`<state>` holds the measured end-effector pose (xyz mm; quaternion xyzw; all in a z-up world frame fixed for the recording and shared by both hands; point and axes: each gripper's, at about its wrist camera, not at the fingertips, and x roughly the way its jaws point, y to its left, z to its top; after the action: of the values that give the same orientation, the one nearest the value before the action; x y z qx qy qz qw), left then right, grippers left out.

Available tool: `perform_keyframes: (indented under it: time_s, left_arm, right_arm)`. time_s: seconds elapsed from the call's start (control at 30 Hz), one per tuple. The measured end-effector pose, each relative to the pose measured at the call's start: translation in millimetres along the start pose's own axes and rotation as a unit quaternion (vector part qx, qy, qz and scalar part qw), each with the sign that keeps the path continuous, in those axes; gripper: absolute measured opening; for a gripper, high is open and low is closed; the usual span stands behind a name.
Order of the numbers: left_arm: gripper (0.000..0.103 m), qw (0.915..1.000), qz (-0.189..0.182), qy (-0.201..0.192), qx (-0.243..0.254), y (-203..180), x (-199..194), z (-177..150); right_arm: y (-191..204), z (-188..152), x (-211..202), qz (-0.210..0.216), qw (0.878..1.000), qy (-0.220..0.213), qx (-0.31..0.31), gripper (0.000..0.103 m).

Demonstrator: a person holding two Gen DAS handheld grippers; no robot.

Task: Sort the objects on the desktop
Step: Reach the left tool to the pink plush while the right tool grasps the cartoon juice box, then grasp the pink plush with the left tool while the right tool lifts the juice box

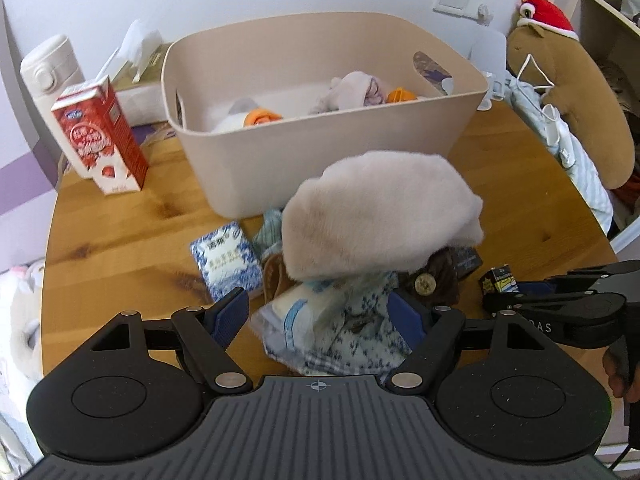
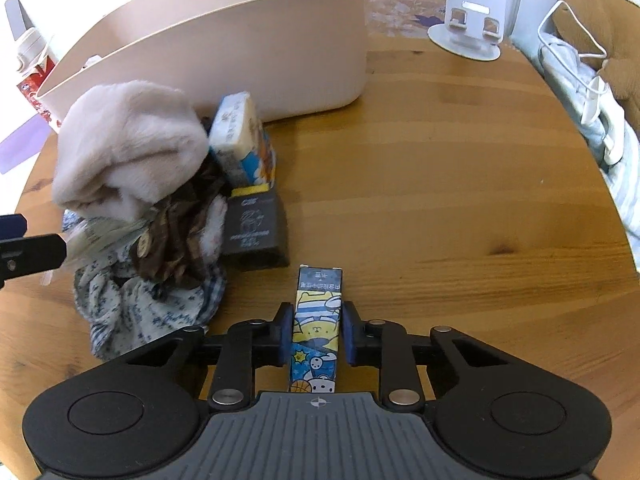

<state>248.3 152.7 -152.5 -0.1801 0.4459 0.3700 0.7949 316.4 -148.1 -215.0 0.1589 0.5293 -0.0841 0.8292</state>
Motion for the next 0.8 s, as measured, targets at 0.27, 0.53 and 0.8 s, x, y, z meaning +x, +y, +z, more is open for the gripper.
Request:
perform_keyframes:
  time_s: [0.27, 0.53, 0.8]
  left_arm:
    - [0.078, 0.9991, -0.003, -0.021, 0.037, -10, 9, 17]
    - [0.078, 0.9992, -0.012, -0.02, 0.033, -21, 24, 31]
    - [0.077, 0.9981, 0.004, -0.04, 0.048, -30, 37, 33]
  right_arm:
    - [-3, 12, 11, -0.008, 1.0, -0.005, -0.015, 0.022]
    - [-9, 18, 14, 0.001, 1.0, 0.003, -0.031, 0.034]
    - [-11, 20, 14, 0.005, 0.999, -0.001, -0.035, 0.034]
